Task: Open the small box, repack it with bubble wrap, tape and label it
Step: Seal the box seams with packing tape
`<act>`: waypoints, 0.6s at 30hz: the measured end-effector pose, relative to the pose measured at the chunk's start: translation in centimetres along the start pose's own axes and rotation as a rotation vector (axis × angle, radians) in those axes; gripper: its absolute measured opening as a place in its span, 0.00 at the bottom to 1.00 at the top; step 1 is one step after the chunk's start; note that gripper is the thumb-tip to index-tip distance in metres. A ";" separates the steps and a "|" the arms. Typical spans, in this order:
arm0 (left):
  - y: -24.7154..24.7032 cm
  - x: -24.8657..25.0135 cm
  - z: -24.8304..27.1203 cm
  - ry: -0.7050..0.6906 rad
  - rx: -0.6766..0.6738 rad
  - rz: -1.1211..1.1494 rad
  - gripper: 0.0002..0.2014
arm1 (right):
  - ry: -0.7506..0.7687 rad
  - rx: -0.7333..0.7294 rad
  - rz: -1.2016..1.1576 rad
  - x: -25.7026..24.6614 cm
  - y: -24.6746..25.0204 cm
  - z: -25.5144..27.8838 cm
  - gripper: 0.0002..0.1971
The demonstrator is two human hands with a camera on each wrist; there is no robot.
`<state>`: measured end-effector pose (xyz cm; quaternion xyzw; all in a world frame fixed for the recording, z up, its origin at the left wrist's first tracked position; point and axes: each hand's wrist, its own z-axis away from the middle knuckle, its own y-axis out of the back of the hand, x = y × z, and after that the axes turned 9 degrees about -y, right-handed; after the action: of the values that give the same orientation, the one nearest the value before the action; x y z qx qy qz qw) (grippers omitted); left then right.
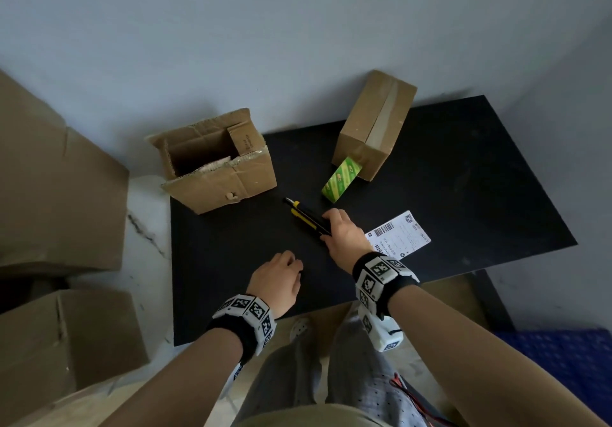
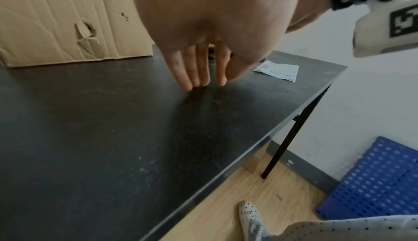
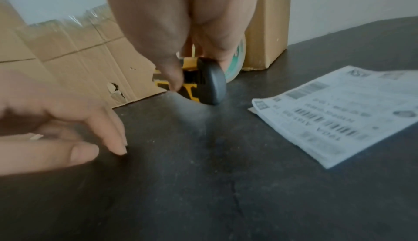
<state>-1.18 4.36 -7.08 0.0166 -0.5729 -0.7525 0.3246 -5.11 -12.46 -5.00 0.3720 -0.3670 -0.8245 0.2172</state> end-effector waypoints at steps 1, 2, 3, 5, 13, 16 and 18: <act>0.0 -0.1 0.0 -0.001 -0.003 0.021 0.16 | -0.006 -0.001 -0.036 0.0 0.6 0.4 0.20; 0.2 -0.2 0.0 0.007 0.002 0.047 0.15 | -0.009 0.006 -0.068 0.0 1.2 0.9 0.18; 0.4 -0.2 -0.2 0.019 0.011 0.074 0.15 | -0.009 0.024 -0.092 0.1 1.9 1.3 0.18; 1.5 -0.1 -1.1 0.046 0.054 0.132 0.14 | -0.003 0.085 -0.113 0.5 3.5 2.0 0.18; 8.0 1.6 -9.3 0.112 0.429 0.358 0.12 | -0.063 0.237 0.041 3.9 8.6 2.1 0.19; 9.7 2.4 -12.8 0.153 0.462 0.473 0.13 | -0.105 0.244 0.115 5.1 9.4 1.8 0.18; 10.4 2.7 -14.7 0.189 0.434 0.569 0.14 | -0.112 0.246 0.142 5.8 9.6 1.5 0.18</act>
<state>7.36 -10.94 -2.13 -0.0057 -0.6682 -0.4884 0.5612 -9.11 -21.53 0.40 0.3223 -0.5024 -0.7752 0.2069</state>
